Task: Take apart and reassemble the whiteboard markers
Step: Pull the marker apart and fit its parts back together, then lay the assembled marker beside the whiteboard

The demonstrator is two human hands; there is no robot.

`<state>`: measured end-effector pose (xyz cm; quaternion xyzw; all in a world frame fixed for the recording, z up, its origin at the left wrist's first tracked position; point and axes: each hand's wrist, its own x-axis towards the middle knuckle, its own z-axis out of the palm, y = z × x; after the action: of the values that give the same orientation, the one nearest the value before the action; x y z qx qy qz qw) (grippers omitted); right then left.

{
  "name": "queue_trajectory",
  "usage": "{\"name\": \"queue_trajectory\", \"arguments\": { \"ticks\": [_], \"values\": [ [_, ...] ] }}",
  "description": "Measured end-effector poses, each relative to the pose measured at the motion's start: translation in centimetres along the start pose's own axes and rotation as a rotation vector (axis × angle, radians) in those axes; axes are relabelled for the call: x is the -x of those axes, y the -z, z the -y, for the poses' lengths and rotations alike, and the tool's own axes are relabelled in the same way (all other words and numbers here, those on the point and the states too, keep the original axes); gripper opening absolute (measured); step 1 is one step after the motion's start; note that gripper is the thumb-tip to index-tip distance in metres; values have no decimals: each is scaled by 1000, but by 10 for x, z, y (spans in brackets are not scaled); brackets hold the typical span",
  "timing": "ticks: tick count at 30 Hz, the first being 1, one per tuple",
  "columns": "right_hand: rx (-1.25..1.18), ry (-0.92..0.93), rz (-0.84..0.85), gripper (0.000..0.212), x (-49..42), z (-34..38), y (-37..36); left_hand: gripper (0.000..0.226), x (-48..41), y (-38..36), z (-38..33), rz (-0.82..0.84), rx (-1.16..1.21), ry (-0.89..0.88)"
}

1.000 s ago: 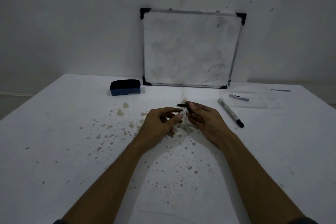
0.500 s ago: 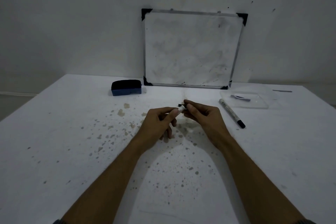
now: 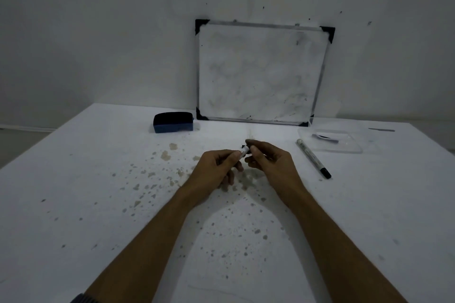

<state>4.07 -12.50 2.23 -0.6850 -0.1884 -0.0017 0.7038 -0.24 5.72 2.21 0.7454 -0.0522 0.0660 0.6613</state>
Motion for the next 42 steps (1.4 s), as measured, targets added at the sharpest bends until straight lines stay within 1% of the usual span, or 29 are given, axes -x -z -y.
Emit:
{"name": "queue_trajectory", "arguments": {
  "ticks": [2,3,4,6,9,11,13,18,20,21,24,26,27,30,32,35,38,42],
  "values": [
    [87,0,-110,35,1,3,-11,28,-3,-3,-6,-74,81,35],
    [137,-6,-140,36,1,5,-15,30,-4,-3,-8,-100,136,47],
    [197,-6,-139,35,2,5,-18,33,-4,-1,-10,-121,169,47],
    [297,-14,-86,37,4,6,-22,35,-4,5,-11,-157,170,33],
    [387,-43,-60,38,8,8,-29,34,-2,9,-13,-161,203,24],
    [459,-24,-59,35,8,8,-33,33,-2,10,-14,-158,224,34],
    [495,-4,-59,31,9,8,-36,32,-3,10,-11,-157,232,28],
    [543,28,-70,35,12,11,-40,33,-3,7,-8,-146,197,30],
    [604,33,-96,32,7,12,-34,36,-8,7,-6,-155,111,65],
    [655,51,-123,30,3,13,-29,39,-13,8,-5,-175,26,85],
    [835,137,-186,26,-20,18,-11,51,-34,19,3,-231,-365,63],
    [962,154,-190,23,-46,20,-3,57,-50,27,11,-196,-681,29],
    [1025,148,-179,23,-60,20,0,60,-57,29,17,-163,-802,24],
    [1168,139,-139,25,-104,13,4,66,-69,30,38,-93,-1021,4],
    [1238,150,-110,27,-131,3,3,68,-75,32,49,-92,-1079,-34],
    [1285,138,-32,29,-159,-12,-2,73,-81,37,54,-68,-1043,-50],
    [1309,136,-8,30,-172,-26,-5,76,-85,40,54,-63,-1018,-57],
    [1303,103,17,32,-176,-33,-2,74,-85,39,55,-77,-1030,-77]
  ]
}}
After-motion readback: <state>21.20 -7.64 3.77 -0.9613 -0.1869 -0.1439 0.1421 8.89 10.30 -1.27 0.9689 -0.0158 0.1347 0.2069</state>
